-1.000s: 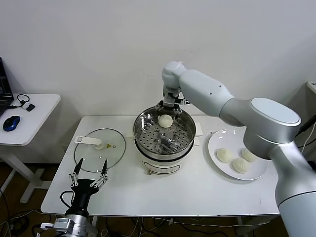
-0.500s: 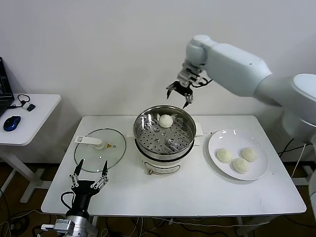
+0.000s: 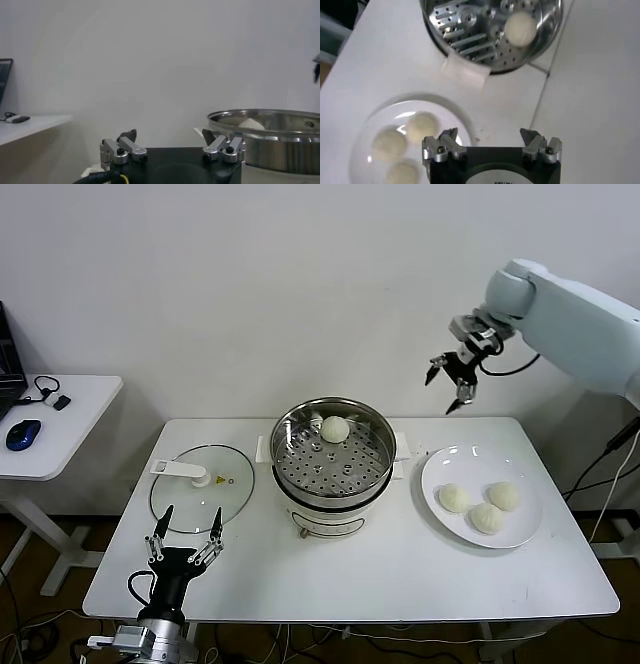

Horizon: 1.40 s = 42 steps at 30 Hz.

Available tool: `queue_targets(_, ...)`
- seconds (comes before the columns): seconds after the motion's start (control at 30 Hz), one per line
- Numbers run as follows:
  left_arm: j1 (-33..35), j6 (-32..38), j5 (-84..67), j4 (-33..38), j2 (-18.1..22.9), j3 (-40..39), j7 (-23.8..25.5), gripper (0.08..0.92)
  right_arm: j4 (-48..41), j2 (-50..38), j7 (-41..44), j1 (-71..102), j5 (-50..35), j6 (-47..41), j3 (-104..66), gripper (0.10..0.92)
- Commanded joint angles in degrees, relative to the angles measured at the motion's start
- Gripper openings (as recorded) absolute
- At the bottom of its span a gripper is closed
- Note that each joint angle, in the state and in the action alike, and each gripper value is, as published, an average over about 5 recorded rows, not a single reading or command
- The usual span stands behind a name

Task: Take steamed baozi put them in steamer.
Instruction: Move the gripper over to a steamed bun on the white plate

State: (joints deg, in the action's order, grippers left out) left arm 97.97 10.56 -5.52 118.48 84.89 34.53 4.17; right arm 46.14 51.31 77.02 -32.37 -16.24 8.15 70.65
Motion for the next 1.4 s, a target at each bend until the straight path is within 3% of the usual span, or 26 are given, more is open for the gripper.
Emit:
queue_targets(0.03,0.5,0.0,-0.2,-0.4,0.2,0.0,-0.2,0.823,0.6,-5.8,1.0,11.1,5.8,-5.1,-6.6,0.823)
queue_targets(0.5,0.5,-0.2,-0.8,-1.3,-0.1,0.6,-0.2,0.823,0.6,-4.6,-2.1,23.8,10.1,-5.7,-13.8,0.823)
queue_targets(1.4,0.5,-0.2,-1.5,-2.2,-0.3,0.4,-0.2,0.823,-3.2,-0.4,-7.4,27.7,16.5,-3.7,-18.0,0.823)
